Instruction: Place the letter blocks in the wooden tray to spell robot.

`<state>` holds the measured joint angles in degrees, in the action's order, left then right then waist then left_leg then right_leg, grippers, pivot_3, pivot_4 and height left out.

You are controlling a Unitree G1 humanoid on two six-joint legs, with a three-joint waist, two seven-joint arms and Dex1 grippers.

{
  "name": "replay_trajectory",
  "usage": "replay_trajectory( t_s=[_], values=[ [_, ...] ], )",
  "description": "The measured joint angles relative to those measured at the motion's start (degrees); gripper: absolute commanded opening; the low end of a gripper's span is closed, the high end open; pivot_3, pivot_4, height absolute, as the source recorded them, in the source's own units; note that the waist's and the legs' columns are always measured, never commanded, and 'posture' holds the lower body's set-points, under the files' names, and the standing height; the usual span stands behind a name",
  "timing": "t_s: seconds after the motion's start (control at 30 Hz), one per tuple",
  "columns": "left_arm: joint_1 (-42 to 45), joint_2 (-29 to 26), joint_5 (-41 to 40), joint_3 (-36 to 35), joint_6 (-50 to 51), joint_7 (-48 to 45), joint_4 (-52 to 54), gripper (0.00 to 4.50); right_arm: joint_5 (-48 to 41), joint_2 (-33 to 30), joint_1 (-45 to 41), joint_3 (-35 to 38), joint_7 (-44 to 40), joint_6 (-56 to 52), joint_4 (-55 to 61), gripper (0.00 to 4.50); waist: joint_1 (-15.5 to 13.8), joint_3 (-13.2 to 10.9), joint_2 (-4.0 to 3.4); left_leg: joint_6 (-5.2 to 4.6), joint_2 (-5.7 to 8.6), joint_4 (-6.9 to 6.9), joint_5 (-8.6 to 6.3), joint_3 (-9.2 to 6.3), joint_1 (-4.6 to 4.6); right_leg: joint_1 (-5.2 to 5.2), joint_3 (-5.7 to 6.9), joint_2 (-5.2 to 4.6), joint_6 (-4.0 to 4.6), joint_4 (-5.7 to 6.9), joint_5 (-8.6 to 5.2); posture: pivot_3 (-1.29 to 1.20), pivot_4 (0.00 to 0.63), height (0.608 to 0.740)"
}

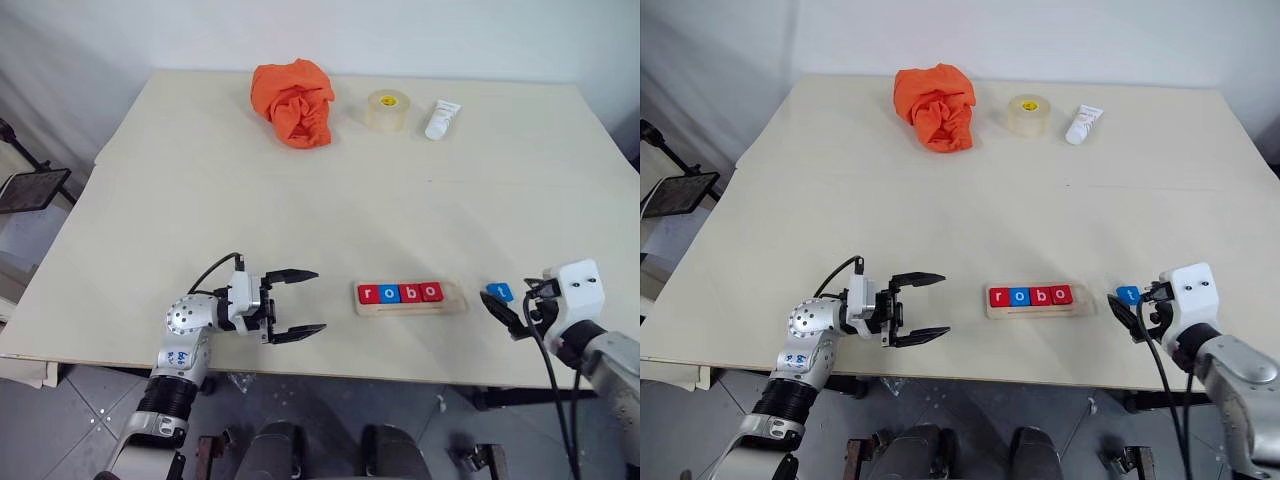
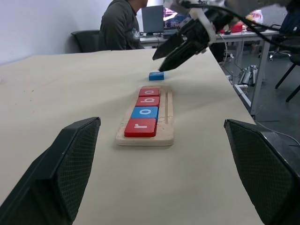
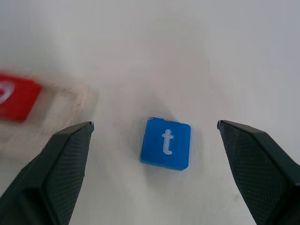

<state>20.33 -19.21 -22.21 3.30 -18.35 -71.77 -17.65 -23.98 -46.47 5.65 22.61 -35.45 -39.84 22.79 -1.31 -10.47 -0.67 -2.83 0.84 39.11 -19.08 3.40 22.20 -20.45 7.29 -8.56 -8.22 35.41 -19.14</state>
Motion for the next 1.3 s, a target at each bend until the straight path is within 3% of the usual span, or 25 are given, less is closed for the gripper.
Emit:
replay_trajectory(
  t_s=[0.13,0.3,0.47,0.73,1.07,1.3],
  values=[
    [-0.56,-0.07,0.0,-0.04,0.01,0.02,0.57,4.5,0.75,-10.08,-2.01,-3.18,-13.19,5.93,-6.2,4.46,-0.02,-0.02,0.04,0.0,-0.03,0.01,0.0,-0.03,-0.01,0.04,0.06,0.0,0.0,-0.03,0.0,0.0,0.15,0.74],
    [-0.97,-0.38,0.0,-0.05,0.12,0.33,1.46,4.5,8.08,-16.98,-13.66,-14.3,-24.53,17.81,-22.11,4.46,0.14,-0.02,0.05,-0.01,-0.05,0.04,0.02,0.0,-0.01,0.07,0.1,0.0,0.0,-0.1,0.0,0.0,0.15,0.74],
    [-2.86,-1.15,-0.01,-0.15,0.41,0.98,3.31,4.5,17.19,-17.49,-26.51,-26.03,-33.77,31.57,-37.64,4.46,0.25,-0.03,0.04,-0.01,-0.04,0.03,0.02,-0.02,0.06,0.06,0.15,-0.02,0.0,-0.24,0.0,0.0,0.15,0.74],
    [-6.21,-2.45,-0.02,-0.42,1.54,2.84,7.56,4.5,22.53,-14.98,-38.73,-32.88,-43.27,41.49,-52.59,4.46,0.05,-0.02,0.05,-0.01,-0.06,0.07,0.02,-0.14,0.05,0.22,0.28,-0.02,-0.03,-0.34,0.02,0.0,0.15,0.74],
    [-7.49,-3.36,-0.02,-0.45,2.2,4.59,10.06,4.5,24.67,-13.5,-42.14,-33.65,-46.34,45.57,-59.07,1.42,0.09,-0.01,0.07,-0.01,-0.06,0.14,0.01,-0.27,-0.1,0.53,0.36,-0.01,-0.04,-0.48,0.03,0.0,0.15,0.74],
    [-6.77,-3.07,0.0,-0.41,2.17,4.81,9.86,4.5,23.87,-13.5,-41.55,-32.91,-46.74,38.77,-55.21,1.42,0.1,-0.02,0.05,-0.01,-0.05,0.14,0.01,-0.32,-0.07,0.51,0.39,-0.01,-0.04,-0.47,0.03,0.0,0.15,0.74]
  ],
)
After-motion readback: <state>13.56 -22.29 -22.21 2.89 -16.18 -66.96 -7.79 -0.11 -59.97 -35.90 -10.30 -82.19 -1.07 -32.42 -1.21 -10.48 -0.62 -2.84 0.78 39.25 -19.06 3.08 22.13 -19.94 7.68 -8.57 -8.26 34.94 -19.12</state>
